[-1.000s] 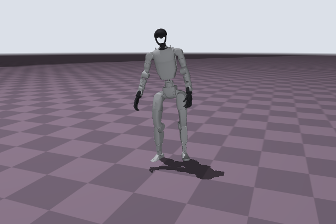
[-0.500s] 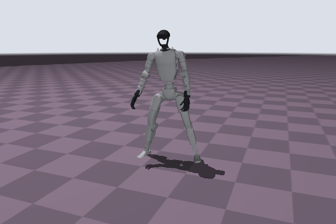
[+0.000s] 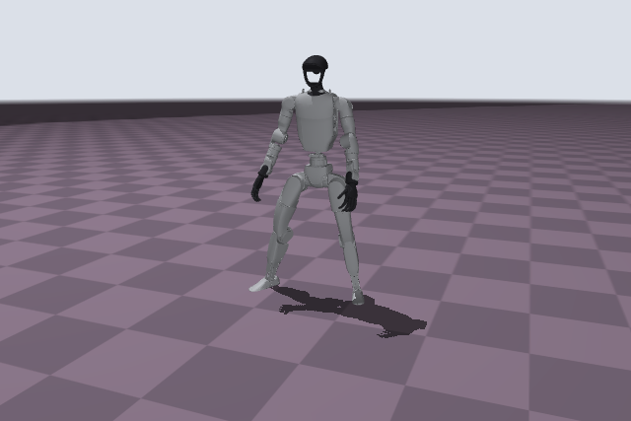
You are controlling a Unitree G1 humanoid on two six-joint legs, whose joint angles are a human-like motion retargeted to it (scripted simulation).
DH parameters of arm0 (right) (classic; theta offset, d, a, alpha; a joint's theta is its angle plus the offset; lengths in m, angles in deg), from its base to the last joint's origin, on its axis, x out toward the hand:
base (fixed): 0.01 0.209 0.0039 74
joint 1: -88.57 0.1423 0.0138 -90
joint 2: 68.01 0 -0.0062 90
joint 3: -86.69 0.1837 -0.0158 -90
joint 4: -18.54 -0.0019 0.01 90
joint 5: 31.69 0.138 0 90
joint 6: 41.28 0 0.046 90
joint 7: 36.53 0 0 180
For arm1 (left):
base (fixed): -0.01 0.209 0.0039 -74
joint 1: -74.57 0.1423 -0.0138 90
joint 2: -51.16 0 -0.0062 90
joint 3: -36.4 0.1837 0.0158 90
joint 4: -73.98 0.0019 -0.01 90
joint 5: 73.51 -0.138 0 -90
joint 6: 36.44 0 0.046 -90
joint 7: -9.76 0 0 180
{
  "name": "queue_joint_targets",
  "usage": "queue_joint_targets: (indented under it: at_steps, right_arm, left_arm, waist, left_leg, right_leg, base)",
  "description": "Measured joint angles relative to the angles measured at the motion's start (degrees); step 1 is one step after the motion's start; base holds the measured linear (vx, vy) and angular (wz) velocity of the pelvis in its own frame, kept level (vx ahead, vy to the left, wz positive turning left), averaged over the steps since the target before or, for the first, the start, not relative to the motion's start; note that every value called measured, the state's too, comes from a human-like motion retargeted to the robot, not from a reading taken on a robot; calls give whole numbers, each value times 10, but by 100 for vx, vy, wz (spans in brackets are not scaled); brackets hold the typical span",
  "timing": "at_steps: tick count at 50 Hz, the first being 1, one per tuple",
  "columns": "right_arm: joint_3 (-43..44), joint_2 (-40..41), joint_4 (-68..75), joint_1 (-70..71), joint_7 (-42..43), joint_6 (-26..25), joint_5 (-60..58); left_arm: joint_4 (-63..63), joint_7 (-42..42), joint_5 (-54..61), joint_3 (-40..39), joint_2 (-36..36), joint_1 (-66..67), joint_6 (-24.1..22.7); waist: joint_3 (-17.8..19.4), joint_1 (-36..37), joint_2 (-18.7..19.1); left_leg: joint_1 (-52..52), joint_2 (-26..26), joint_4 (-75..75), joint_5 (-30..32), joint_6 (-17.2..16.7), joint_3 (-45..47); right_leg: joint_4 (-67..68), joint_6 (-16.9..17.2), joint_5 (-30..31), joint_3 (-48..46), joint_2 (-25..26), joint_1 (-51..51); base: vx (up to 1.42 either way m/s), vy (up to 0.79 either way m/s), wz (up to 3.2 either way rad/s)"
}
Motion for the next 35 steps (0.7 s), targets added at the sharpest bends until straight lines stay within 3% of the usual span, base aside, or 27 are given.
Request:
queue_joint_targets:
  at_steps: [9, 15, 18, 21, 29, 33, 35]
  right_arm:
    - [-13, -17, -6, 4, 4, 12, 11]
    - [-18, -18, -5, 13, 13, 15, -3]
    - [-25, -24, 15, 30, 3, 16, -1]
    - [-34, -32, 35, 51, -15, 6, 8]
    - [-7, -17, 39, 55, -8, -9, 15]
    - [-40, -4, 29, 53, -16, -1, -4]
    - [-67, 6, 21, 52, -12, 17, 16]
  left_arm:
    - [-10, -12, 12, 3, -3, -3, -4]
    - [-18, -37, -9, -9, 6, 9, -13]
    - [-15, -31, -34, -29, 28, 12, -3]
    - [-15, 1, -66, -51, 52, 19, 22]
    - [-39, 15, -66, -45, 63, 33, 25]
    - [-44, 43, -24, -38, 58, 48, 14]
    - [-38, 54, -40, -30, 51, 60, 5]
  waist:
    - [-2, 2, 1]
    - [11, 17, -18]
    - [31, 12, -3]
    - [47, 0, 3]
    - [49, 62, -30]
    - [34, 82, -35]
    - [31, 69, -32]
  left_leg:
    - [-4, 32, -3, 17, -12, 1]
    - [-15, 43, 14, 36, 0, 0]
    - [-23, 66, 26, 64, 14, 3]
    - [-35, 71, 48, 56, 30, 31]
    - [-39, -33, 69, -24, 41, 74]
    - [-41, -96, 40, -58, 30, 24]
    - [-55, -108, 57, -73, 5, -30]
  right_leg:
    - [54, -4, -147, 67, 2, -7]
    - [3, 6, -112, 94, 2, 9]
    - [18, 3, -122, 83, 23, 13]
    - [39, -5, -131, 71, 38, 13]
    - [9, 9, -113, 94, 52, 4]
    - [-20, 12, -99, 109, 75, 7]
    - [-30, 6, -103, 101, 96, 22]
  base:
    - [-1, -26, -2]
    - [-3, -47, -5]
    - [-6, -47, 32]
    - [-6, -44, 40]
    - [-1, -28, -33]
    - [4, -13, -48]
    - [5, -13, -22]
